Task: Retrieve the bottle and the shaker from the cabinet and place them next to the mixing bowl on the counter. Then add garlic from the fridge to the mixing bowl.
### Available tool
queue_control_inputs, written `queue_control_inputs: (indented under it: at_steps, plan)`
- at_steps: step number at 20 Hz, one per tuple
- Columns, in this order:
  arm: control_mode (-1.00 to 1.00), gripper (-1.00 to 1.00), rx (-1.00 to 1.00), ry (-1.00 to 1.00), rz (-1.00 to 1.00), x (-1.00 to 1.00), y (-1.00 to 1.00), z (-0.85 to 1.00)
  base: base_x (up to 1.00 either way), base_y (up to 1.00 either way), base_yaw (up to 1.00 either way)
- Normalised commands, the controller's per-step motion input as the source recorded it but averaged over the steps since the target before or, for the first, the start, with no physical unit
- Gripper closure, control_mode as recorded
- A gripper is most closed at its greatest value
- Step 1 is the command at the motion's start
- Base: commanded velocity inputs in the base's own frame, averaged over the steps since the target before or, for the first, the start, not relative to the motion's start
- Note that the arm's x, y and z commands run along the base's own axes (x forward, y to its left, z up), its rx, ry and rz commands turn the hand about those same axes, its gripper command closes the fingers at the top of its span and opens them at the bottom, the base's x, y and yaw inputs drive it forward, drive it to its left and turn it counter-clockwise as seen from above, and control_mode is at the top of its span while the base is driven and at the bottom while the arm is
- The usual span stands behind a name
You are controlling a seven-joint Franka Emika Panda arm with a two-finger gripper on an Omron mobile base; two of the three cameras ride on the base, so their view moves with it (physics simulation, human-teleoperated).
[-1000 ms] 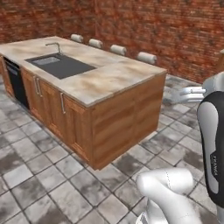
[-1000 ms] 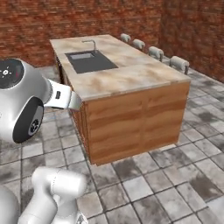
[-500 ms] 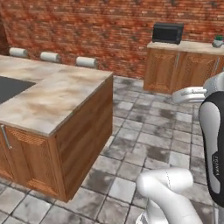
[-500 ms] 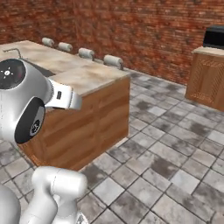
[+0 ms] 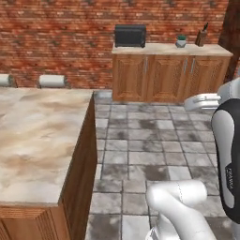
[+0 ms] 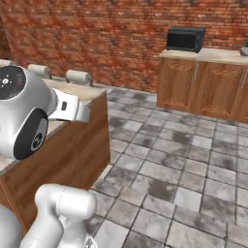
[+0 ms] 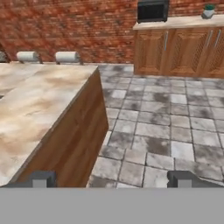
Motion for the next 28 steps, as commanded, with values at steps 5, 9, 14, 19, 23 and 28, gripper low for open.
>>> queue_control_inputs:
  at_steps: [5, 9, 14, 19, 23, 28]
  plan:
    - [1.0, -1.0, 0.0, 0.0, 0.0, 0.0, 0.0, 0.0, 0.96, 0.45, -0.54]
    - [1.0, -1.0, 0.0, 0.0, 0.0, 0.0, 0.0, 0.0, 0.75, 0.31, -0.48]
    - [1.0, -1.0, 0.0, 0.0, 0.0, 0.0, 0.0, 0.0, -0.41, 0.41, -0.16]
    - [1.0, -1.0, 0.0, 0.0, 0.0, 0.0, 0.0, 0.0, -1.0, 0.57, 0.01]
    - [1.0, -1.0, 0.0, 0.0, 0.0, 0.0, 0.0, 0.0, -1.0, 0.6, 0.13]
    - [1.0, -1.0, 0.0, 0.0, 0.0, 0.0, 0.0, 0.0, -1.0, 0.68, 0.25]
